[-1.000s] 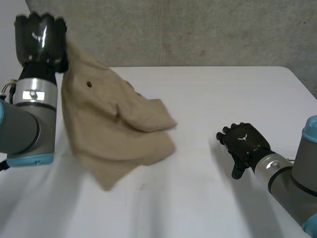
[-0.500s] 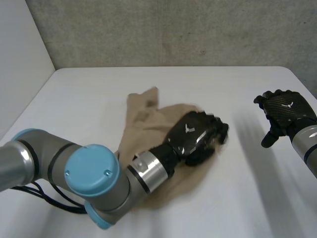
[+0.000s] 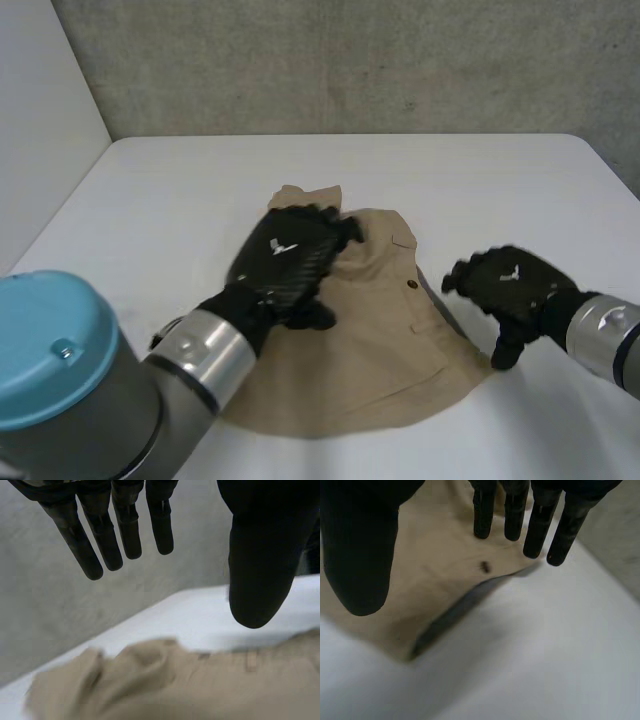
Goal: Fold the shorts.
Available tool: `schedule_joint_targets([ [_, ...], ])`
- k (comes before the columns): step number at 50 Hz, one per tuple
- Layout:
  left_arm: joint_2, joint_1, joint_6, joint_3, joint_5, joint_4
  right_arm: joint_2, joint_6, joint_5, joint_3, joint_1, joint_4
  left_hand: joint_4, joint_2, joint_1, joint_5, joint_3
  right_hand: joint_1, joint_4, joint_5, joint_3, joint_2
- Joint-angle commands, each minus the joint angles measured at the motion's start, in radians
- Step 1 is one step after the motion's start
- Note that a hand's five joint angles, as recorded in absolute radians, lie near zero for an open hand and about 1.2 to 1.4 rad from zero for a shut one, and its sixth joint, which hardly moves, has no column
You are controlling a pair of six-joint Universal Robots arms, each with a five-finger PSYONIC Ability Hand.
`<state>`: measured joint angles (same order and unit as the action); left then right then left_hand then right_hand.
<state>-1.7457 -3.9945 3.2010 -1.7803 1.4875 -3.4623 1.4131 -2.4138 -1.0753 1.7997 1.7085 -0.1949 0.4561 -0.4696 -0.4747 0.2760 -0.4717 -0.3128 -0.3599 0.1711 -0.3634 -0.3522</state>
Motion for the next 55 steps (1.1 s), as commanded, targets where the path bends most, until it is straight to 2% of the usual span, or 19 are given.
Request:
schedule_joint_targets([
  [1,0.014,-0.037,0.042,-0.070,0.184,0.153,-0.019,0.088,0.014,0.027,0.000,-0.054,0.133,-0.119,-0.114,0.138,-0.117,-0.204,-0.157,0.171,-0.153,-0.164],
  [7,0.025,-0.070,0.042,-0.135,0.215,0.261,-0.086,0.108,0.002,0.043,0.010,0.006,0.242,-0.228,-0.223,0.247,-0.226,-0.242,-0.195,0.209,-0.191,-0.203],
  [11,0.054,-0.113,0.042,-0.189,0.212,0.267,-0.109,0.108,-0.002,0.047,0.013,0.028,0.286,-0.272,-0.267,0.291,-0.270,-0.254,-0.206,0.221,-0.203,-0.214],
  [14,0.074,-0.132,0.040,-0.217,0.211,0.265,-0.135,0.108,-0.003,0.047,0.020,0.060,0.342,-0.328,-0.323,0.347,-0.326,-0.347,-0.300,0.314,-0.297,-0.308],
  [20,0.118,-0.150,0.042,-0.263,0.209,0.265,-0.148,0.094,-0.003,0.049,0.023,0.118,0.348,-0.334,-0.329,0.353,-0.332,-0.820,-0.772,0.787,-0.769,-0.780],
  [21,0.121,-0.150,0.042,-0.269,0.209,0.265,-0.149,0.093,-0.003,0.049,0.025,0.129,0.348,-0.334,-0.329,0.353,-0.332,-1.000,-0.953,0.968,-0.950,-0.961],
  [22,0.126,-0.150,0.045,-0.281,0.209,0.265,-0.149,0.093,-0.003,0.049,0.026,0.132,0.336,-0.322,-0.317,0.341,-0.320,-1.083,-1.035,1.050,-1.032,-1.043],
  [29,0.127,-0.155,0.048,-0.318,0.209,0.264,-0.148,-0.014,-0.005,0.020,0.031,0.169,0.263,-0.249,-0.244,0.268,-0.247,-1.083,-1.036,1.051,-1.033,-1.044],
  [34,0.124,-0.196,0.062,-0.335,0.209,0.261,-0.149,-0.070,-0.009,-0.010,0.046,0.161,0.177,-0.164,-0.159,0.183,-0.162,-1.083,-1.036,1.051,-1.033,-1.044],
  [36,0.124,-0.210,0.068,-0.338,0.208,0.258,-0.148,-0.077,-0.008,-0.008,0.051,0.160,0.151,-0.137,-0.132,0.156,-0.135,-0.818,-0.771,0.786,-0.768,-0.779],
  [39,0.124,-0.221,0.071,-0.340,0.200,0.238,-0.137,-0.084,0.002,0.003,0.054,0.155,0.139,-0.126,-0.120,0.145,-0.123,-0.659,-0.612,0.627,-0.609,-0.620],
  [40,0.124,-0.224,0.071,-0.343,0.197,0.230,-0.132,-0.070,0.000,0.012,0.056,0.152,0.139,-0.126,-0.120,0.145,-0.123,-0.528,-0.481,0.495,-0.477,-0.489],
  [50,0.112,-0.261,0.074,-0.358,0.132,0.158,-0.120,-0.007,0.005,0.061,0.060,0.106,0.139,-0.126,-0.120,0.145,-0.123,-0.263,-0.216,0.230,-0.212,-0.223],
  [55,0.087,-0.264,0.074,-0.355,0.132,0.144,-0.131,0.033,-0.006,0.067,0.068,0.107,0.136,-0.123,-0.118,0.142,-0.121,-0.257,-0.209,0.224,-0.206,-0.217],
])
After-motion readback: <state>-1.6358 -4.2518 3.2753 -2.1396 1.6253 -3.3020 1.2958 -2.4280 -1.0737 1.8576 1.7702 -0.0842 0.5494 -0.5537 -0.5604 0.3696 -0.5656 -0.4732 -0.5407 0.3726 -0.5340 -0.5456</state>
